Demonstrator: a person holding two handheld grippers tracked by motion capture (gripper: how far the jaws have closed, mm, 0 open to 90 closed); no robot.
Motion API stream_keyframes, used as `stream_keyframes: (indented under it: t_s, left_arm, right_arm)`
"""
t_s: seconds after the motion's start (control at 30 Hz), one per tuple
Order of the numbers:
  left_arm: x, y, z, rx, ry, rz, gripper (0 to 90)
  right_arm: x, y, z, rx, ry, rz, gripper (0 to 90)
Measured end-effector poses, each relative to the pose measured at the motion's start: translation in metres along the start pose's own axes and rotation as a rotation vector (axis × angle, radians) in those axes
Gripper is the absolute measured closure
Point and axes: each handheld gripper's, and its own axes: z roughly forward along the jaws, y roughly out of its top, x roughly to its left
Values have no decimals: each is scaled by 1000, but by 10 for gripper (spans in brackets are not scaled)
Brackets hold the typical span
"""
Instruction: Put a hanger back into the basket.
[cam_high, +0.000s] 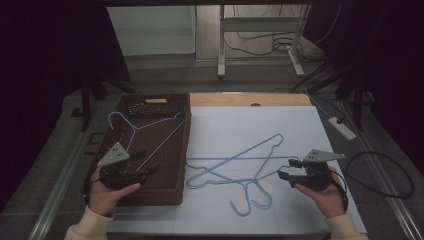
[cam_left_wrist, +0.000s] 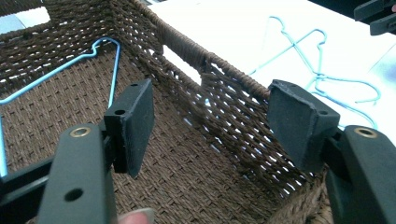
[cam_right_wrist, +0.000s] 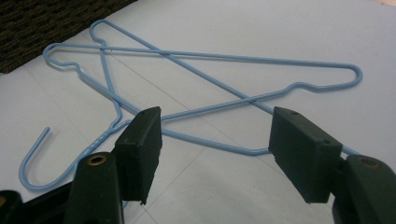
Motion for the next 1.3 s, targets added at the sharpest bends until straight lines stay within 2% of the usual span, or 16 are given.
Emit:
stream_keyframes:
  t_s: [0.33, 0.43, 0.63, 1.07, 1.3]
  left_arm:
    - [-8, 3, 2, 0, -10, 15, 327]
    - [-11, 4, 3, -5, -14, 19, 328]
    - [-16, 4, 9, 6, -23, 30, 325]
    - [-23, 0, 13, 6, -19, 34, 326]
    - [-26, -1, 15, 10, -20, 37, 326]
  right_arm:
    - [4, -1, -1, 24, -17, -4, 356]
    - [7, -1, -2, 49, -29, -3, 355]
    - [18, -2, 4, 121, -40, -39, 354]
    - [21, -3, 12, 146, -6, -36, 361]
    - [28, 2, 17, 211, 14, -36, 362]
